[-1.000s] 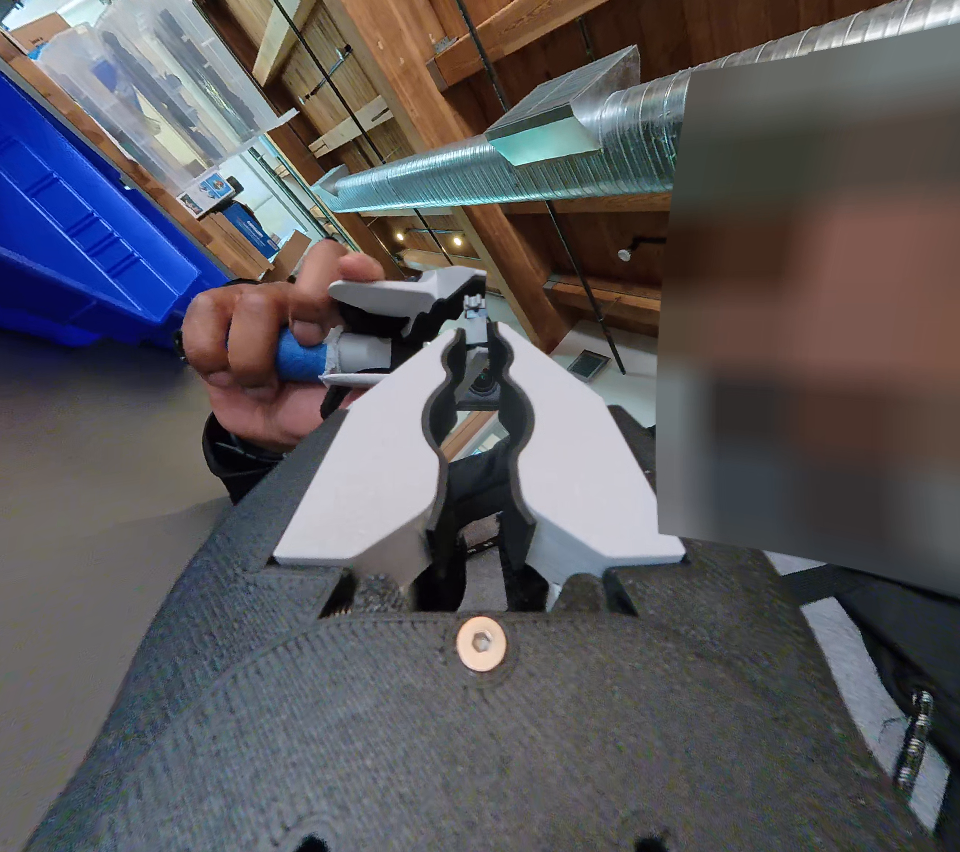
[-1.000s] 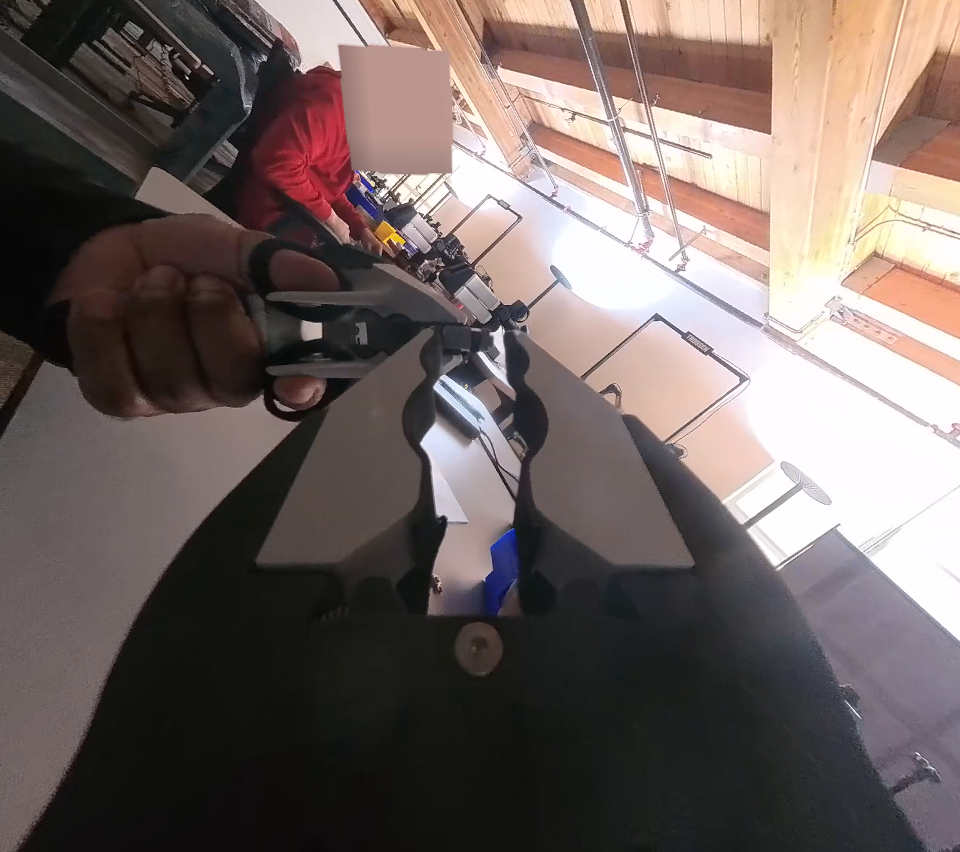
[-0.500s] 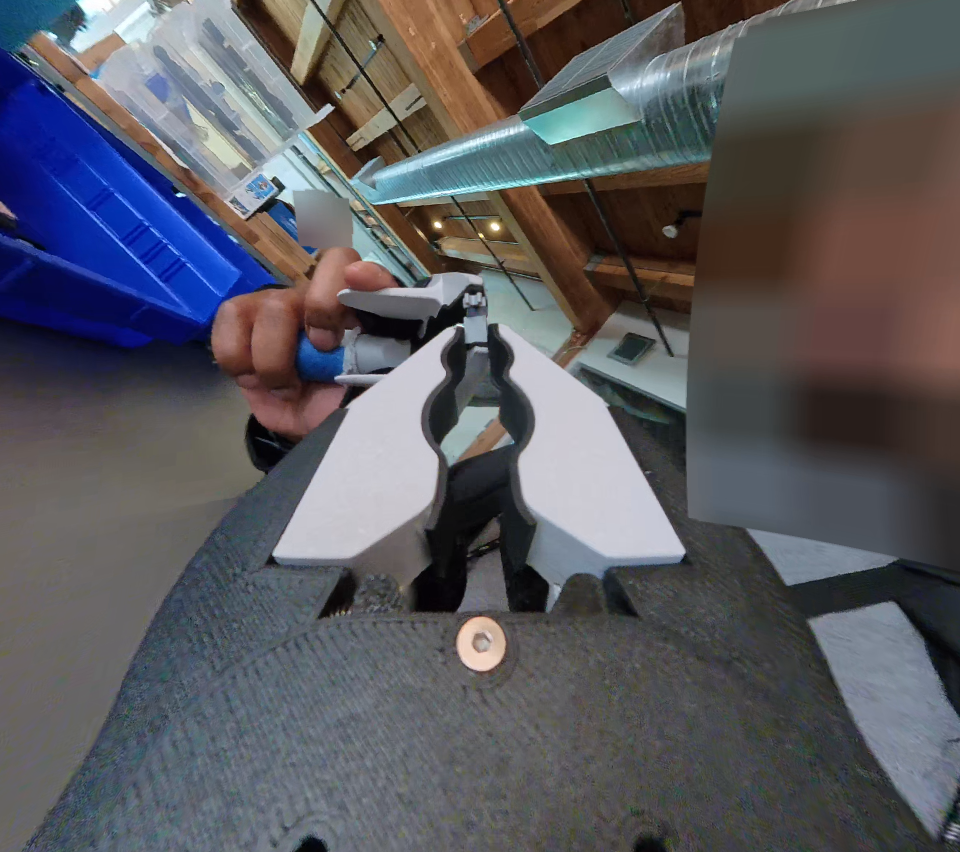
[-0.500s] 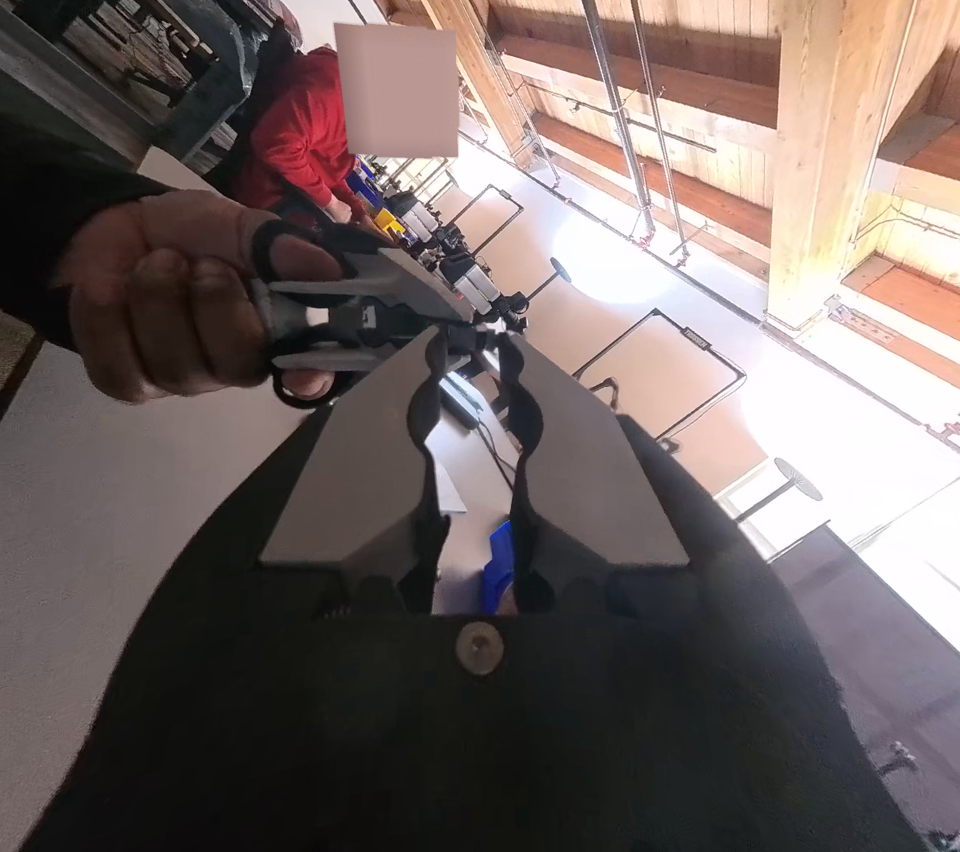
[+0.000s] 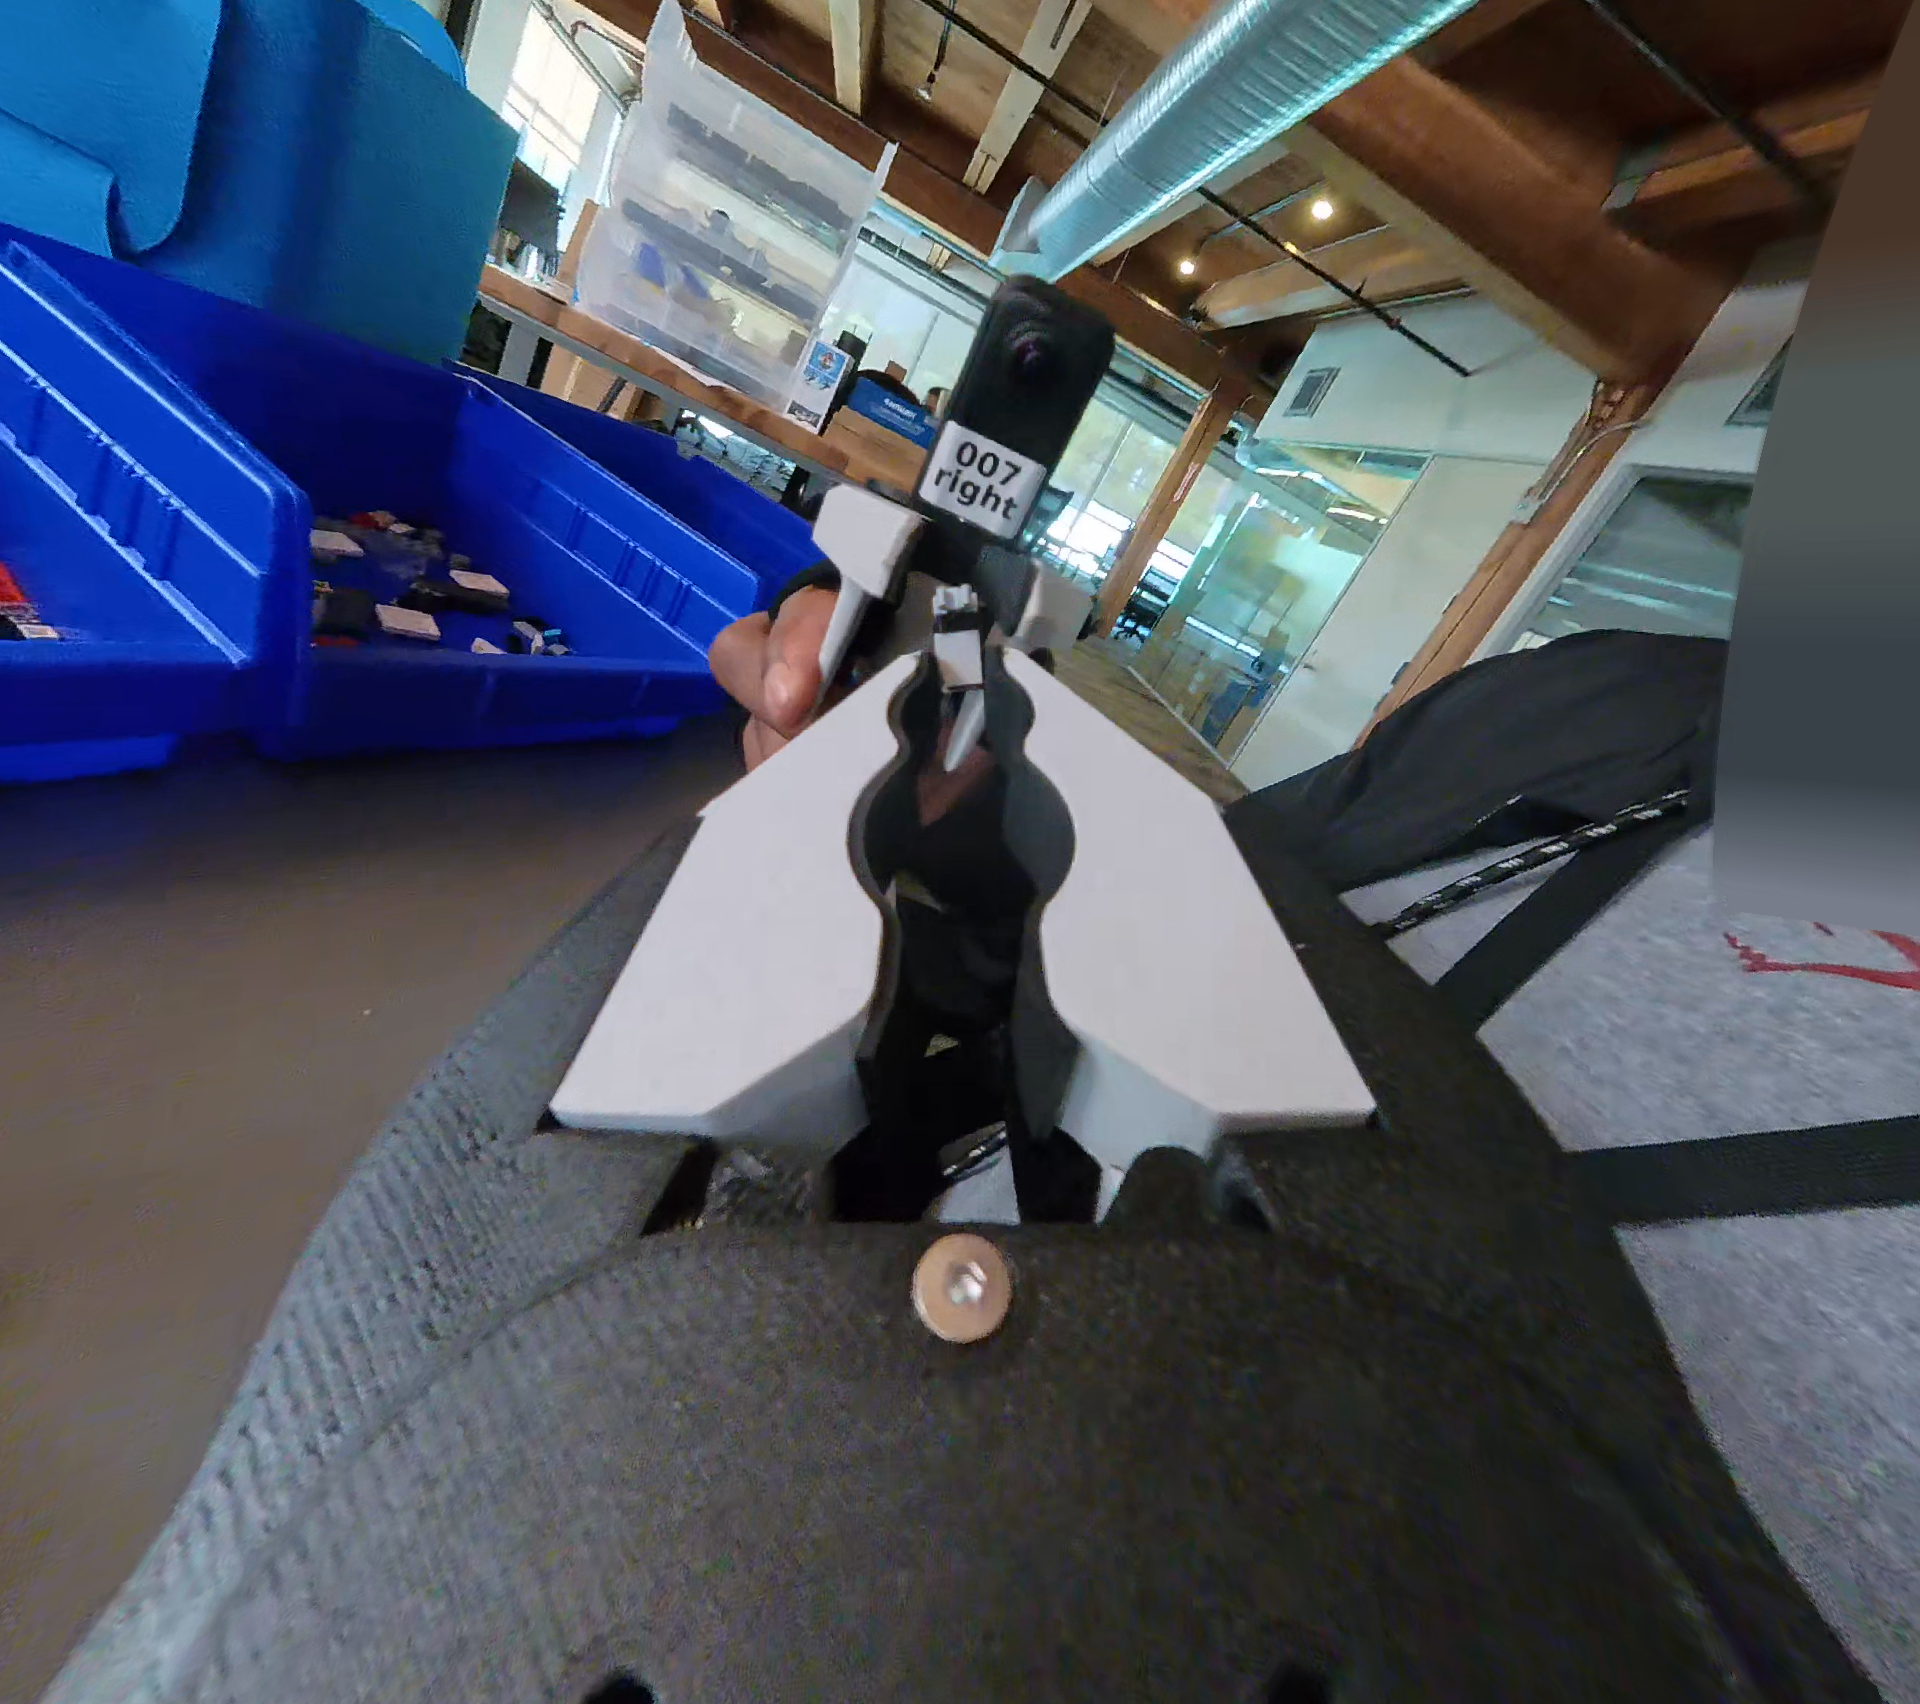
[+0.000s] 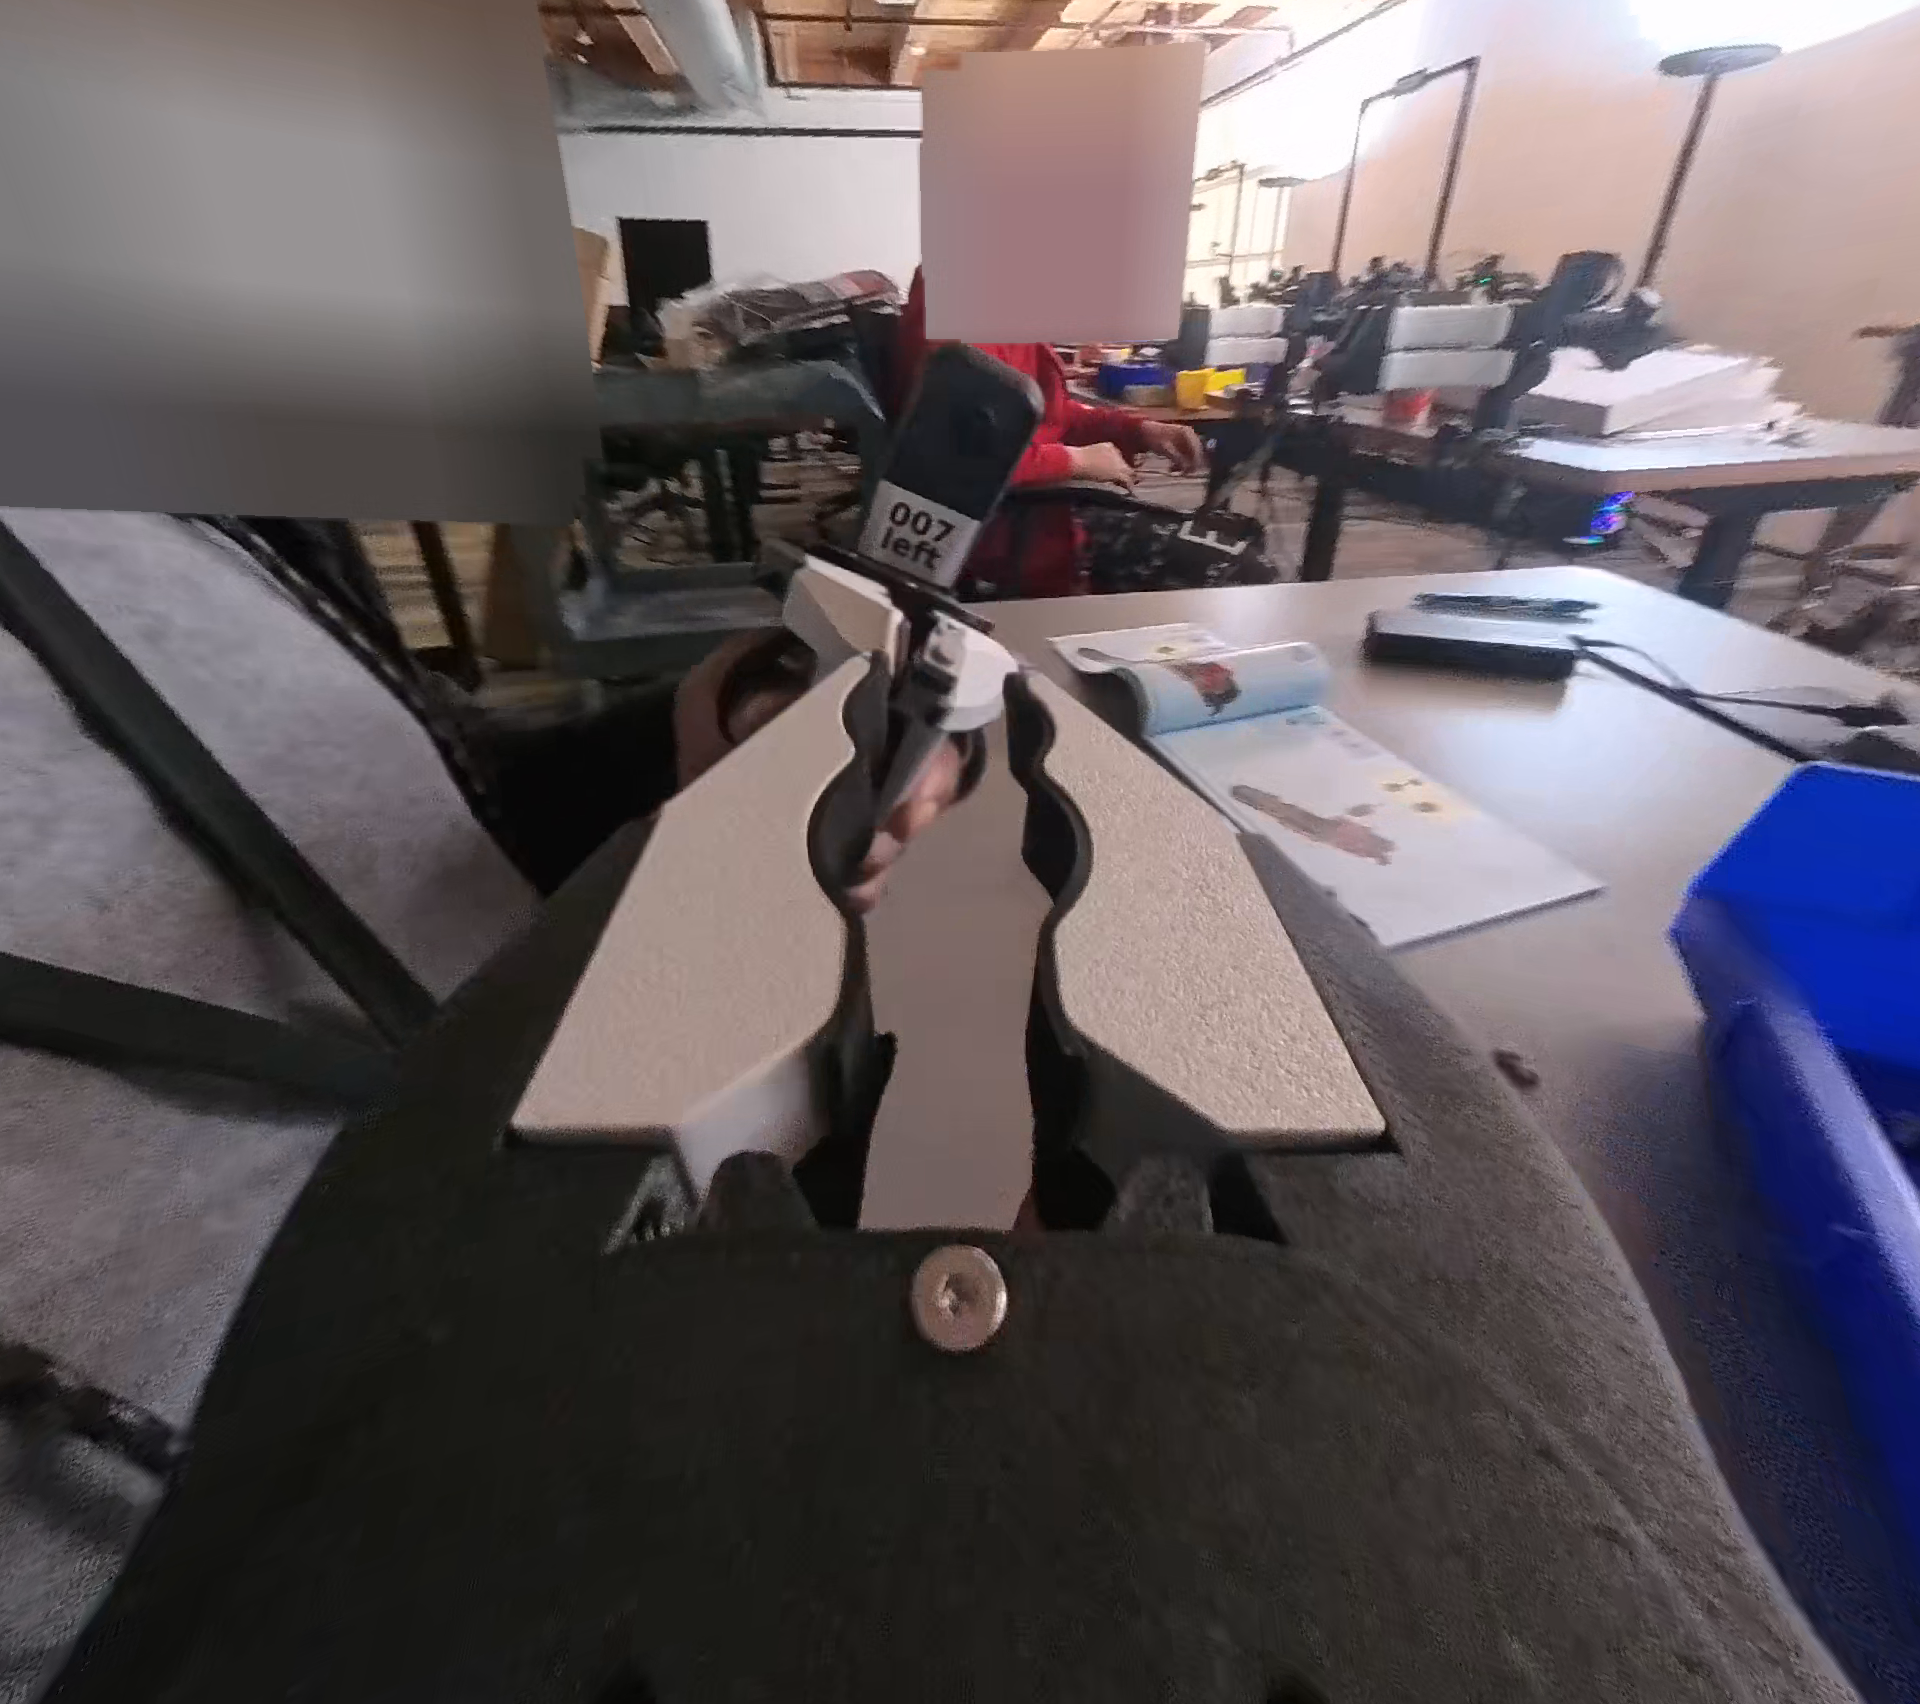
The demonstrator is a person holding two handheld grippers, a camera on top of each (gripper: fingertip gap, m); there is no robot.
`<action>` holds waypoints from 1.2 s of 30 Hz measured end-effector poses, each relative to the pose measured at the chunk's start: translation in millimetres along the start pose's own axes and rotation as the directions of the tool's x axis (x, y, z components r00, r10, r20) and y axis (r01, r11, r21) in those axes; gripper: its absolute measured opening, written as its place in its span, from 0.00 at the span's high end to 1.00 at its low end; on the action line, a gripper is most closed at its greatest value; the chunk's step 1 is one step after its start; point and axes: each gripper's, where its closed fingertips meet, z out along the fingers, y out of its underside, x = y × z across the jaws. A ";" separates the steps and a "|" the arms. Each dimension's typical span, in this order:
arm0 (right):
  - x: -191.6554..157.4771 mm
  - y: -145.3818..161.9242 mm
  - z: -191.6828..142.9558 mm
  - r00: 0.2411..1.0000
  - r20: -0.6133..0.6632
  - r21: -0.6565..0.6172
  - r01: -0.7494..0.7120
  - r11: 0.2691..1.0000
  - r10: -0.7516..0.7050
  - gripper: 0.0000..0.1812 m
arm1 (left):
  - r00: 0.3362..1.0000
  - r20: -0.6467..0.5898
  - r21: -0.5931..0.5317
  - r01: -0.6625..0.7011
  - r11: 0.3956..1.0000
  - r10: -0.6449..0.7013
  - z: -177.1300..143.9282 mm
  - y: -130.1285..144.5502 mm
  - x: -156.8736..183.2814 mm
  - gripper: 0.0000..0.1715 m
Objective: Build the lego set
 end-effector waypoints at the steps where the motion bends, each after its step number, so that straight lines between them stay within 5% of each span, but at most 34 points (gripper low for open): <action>1: -1.1 -0.7 0.4 1.000 0.014 0.005 -0.025 1.000 0.025 0.88 | 1.000 0.005 -0.011 -0.010 1.000 0.010 0.6 1.4 0.1 0.95; 17: -6.6 3.6 1.3 0.983 0.101 -0.012 -0.152 0.988 0.152 0.95 | 0.995 0.037 -0.076 -0.085 0.993 0.088 4.2 5.1 3.6 0.95; 36: -2.2 9.1 2.0 0.990 -0.008 -0.031 -0.140 0.990 0.140 0.95 | 0.944 0.186 -0.173 -0.243 0.954 0.274 1.9 6.8 -2.9 0.95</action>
